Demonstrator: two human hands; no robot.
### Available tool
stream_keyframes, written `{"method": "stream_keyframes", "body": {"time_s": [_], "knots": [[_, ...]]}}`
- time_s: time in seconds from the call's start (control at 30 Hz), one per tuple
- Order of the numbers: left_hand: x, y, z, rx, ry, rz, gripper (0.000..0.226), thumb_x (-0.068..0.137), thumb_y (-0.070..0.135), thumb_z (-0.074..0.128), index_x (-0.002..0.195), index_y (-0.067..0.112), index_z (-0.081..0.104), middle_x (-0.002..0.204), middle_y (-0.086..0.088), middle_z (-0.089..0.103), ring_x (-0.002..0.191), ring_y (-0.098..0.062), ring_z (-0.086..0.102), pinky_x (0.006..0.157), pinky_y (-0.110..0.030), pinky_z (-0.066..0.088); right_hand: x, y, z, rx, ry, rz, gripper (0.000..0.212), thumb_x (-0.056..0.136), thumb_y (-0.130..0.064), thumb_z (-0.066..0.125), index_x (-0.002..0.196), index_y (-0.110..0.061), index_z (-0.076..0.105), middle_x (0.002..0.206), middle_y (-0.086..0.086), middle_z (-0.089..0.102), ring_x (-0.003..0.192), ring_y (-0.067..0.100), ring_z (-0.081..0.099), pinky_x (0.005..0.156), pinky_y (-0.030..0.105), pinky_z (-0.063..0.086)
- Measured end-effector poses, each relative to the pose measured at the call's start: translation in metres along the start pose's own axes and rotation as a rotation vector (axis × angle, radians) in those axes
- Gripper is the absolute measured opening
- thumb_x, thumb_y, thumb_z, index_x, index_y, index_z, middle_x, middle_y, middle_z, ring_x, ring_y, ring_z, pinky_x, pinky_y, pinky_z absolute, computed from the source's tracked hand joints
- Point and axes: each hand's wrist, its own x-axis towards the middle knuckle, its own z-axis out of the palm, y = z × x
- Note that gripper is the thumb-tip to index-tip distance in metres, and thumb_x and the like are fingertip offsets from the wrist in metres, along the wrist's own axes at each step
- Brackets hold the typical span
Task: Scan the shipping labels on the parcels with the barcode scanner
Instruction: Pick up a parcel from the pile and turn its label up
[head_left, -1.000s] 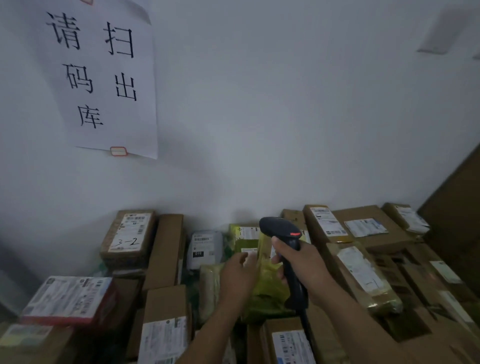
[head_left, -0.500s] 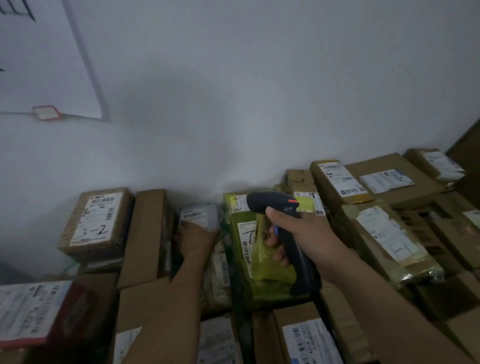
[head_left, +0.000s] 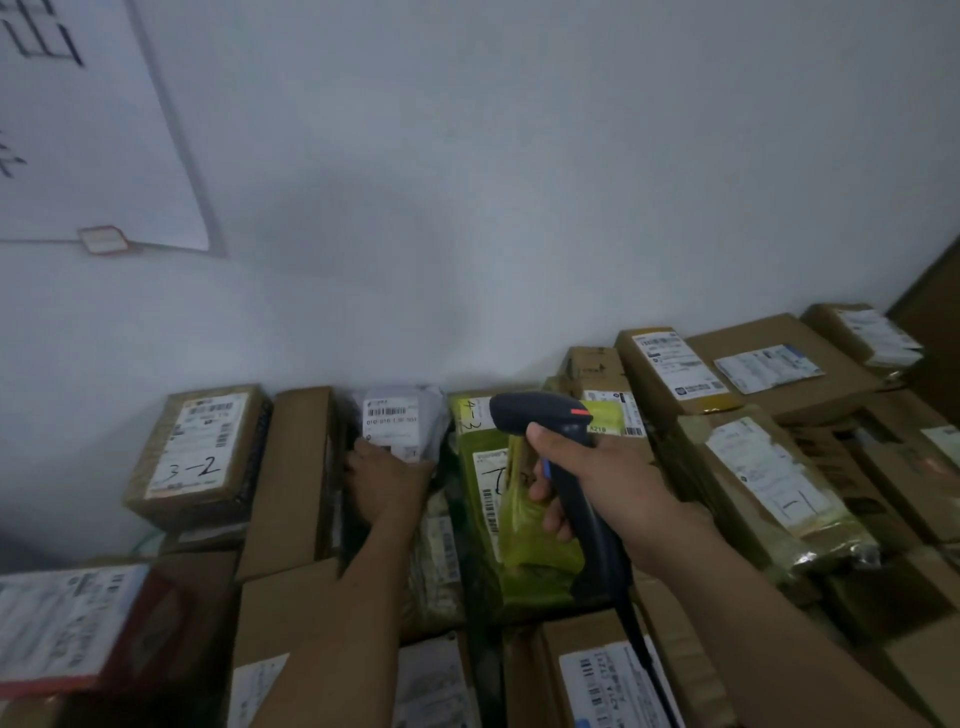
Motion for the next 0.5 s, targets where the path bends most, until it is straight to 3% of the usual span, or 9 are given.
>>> {"method": "stream_keyframes", "body": {"time_s": [0.13, 0.23, 0.3, 0.4, 0.5], "knots": [[-0.028, 0.022, -0.026, -0.042, 0.172, 0.218, 0.101, 0.061, 0.035, 0.088, 0.140, 0.004, 0.033, 0.131, -0.019, 0.043, 0.120, -0.036, 0.042, 0.090, -0.046, 0.044, -0.015, -0.008, 0.002, -0.054, 0.016, -0.045, 0.033, 0.089, -0.036, 0.065, 0.081, -0.005, 0.063, 0.070, 0.009, 0.066, 0.046, 0.017, 0.058, 0.044, 0.025, 0.048], [-0.057, 0.040, -0.050, -0.196, 0.197, 0.310, 0.092, 0.057, 0.033, 0.087, 0.132, 0.004, 0.042, 0.123, -0.016, 0.049, 0.115, -0.032, 0.048, 0.090, -0.043, 0.048, -0.036, -0.013, 0.004, -0.062, 0.043, -0.089, 0.027, 0.088, -0.034, 0.066, 0.083, -0.007, 0.066, 0.074, 0.009, 0.069, 0.050, 0.015, 0.063, 0.049, 0.027, 0.053], [-0.085, 0.051, -0.068, -0.327, 0.165, 0.343, 0.082, 0.057, 0.034, 0.087, 0.124, 0.010, 0.046, 0.118, -0.010, 0.053, 0.109, -0.027, 0.054, 0.079, -0.042, 0.056, -0.052, -0.017, 0.006, -0.020, 0.062, -0.103, 0.026, 0.087, -0.035, 0.068, 0.087, -0.009, 0.068, 0.079, 0.007, 0.074, 0.063, 0.016, 0.071, 0.064, 0.032, 0.060], [-0.136, 0.062, -0.097, -0.525, 0.026, 0.323, 0.074, 0.065, 0.033, 0.087, 0.123, 0.011, 0.046, 0.115, -0.007, 0.061, 0.095, -0.018, 0.065, 0.057, -0.020, 0.052, -0.079, -0.025, 0.006, 0.006, 0.093, -0.161, 0.022, 0.086, -0.038, 0.069, 0.090, -0.017, 0.069, 0.089, 0.007, 0.075, 0.085, 0.023, 0.071, 0.080, 0.034, 0.056], [-0.197, 0.068, -0.126, -0.638, -0.145, 0.255, 0.070, 0.077, 0.032, 0.083, 0.127, 0.014, 0.038, 0.111, 0.002, 0.061, 0.091, -0.008, 0.064, 0.063, -0.018, 0.049, -0.114, -0.032, 0.003, 0.034, 0.087, -0.200, 0.027, 0.086, -0.042, 0.067, 0.094, -0.016, 0.069, 0.095, 0.013, 0.072, 0.092, 0.028, 0.068, 0.079, 0.034, 0.050]]}}
